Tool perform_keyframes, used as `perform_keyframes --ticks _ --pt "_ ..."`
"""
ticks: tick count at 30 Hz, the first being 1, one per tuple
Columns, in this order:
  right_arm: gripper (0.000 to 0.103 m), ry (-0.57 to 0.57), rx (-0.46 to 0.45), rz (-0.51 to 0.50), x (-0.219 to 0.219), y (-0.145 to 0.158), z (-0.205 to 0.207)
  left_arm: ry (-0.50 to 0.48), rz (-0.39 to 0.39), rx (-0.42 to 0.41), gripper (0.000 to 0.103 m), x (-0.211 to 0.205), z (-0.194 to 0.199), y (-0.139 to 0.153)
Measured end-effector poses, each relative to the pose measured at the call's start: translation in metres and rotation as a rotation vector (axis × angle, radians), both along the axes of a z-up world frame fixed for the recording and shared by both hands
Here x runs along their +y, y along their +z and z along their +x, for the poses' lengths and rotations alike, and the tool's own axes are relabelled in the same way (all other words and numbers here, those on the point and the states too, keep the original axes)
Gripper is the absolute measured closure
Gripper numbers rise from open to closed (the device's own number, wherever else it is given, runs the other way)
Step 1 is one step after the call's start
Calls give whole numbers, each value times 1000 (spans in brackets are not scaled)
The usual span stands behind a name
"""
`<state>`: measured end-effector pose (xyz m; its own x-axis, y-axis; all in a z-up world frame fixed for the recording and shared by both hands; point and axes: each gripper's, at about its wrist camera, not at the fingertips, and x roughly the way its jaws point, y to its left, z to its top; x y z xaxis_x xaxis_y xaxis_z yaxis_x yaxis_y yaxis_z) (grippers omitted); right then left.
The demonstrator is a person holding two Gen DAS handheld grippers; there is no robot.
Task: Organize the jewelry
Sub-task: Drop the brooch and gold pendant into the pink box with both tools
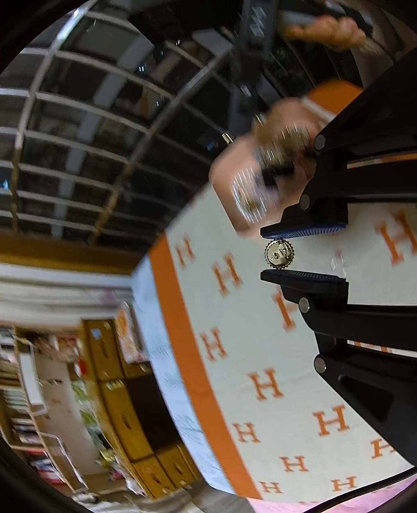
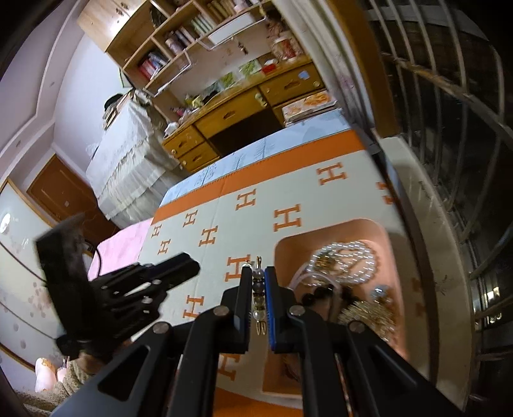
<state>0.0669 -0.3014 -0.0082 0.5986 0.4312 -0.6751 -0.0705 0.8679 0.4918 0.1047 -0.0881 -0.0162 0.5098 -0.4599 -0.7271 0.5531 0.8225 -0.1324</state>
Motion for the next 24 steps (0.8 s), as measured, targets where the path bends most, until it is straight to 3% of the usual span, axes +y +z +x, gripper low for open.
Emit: perform_keyframes --ticks 5,15,18,20,24 --pt "95 -59 34 -10 -21 -8 -18 -89 -31 -10 86 -40 -17 14" --pt "95 -119 144 -69 -44 -35 -34 -200 25 89 85 -93 -44 -24" --pt "95 -124 164 -82 -44 -40 -34 -187 68 44 62 -94 -54 -27" --pt "95 -121 167 -53 -44 -41 -35 -170 79 4 36 -91 -61 -24" --pt "90 -114 143 -25 -41 -38 -39 -130 95 -47 35 -79 -70 -19"
